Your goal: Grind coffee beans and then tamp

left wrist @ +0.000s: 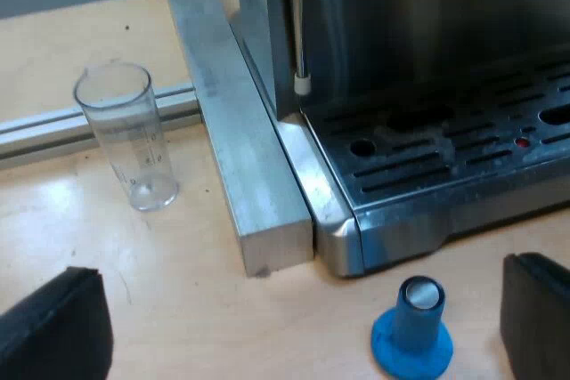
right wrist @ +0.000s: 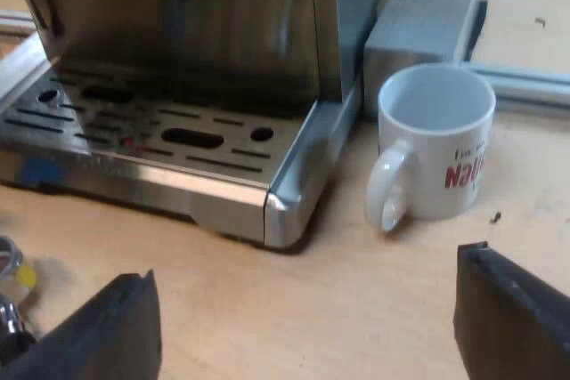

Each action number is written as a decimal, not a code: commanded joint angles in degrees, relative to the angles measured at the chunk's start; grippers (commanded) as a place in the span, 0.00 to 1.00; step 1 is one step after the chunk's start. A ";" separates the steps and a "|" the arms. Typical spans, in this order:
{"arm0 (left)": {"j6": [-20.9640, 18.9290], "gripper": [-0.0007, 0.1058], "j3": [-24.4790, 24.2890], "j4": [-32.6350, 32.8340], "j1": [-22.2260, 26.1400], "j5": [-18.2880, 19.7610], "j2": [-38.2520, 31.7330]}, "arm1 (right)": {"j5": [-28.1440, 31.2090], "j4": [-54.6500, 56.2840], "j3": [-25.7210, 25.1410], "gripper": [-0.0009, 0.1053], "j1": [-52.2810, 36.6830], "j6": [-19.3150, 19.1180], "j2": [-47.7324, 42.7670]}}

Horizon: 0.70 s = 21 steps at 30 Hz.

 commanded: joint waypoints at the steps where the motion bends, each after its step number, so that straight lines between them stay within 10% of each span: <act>1: -0.22 0.84 0.79 -0.95 -0.22 -0.74 -7.95 | -0.45 -0.36 1.07 0.66 -0.01 -0.79 -2.40; 21: -0.22 0.84 1.80 -2.06 -0.22 -0.74 -7.95 | -0.38 -1.57 2.32 0.66 -0.01 -0.40 -2.29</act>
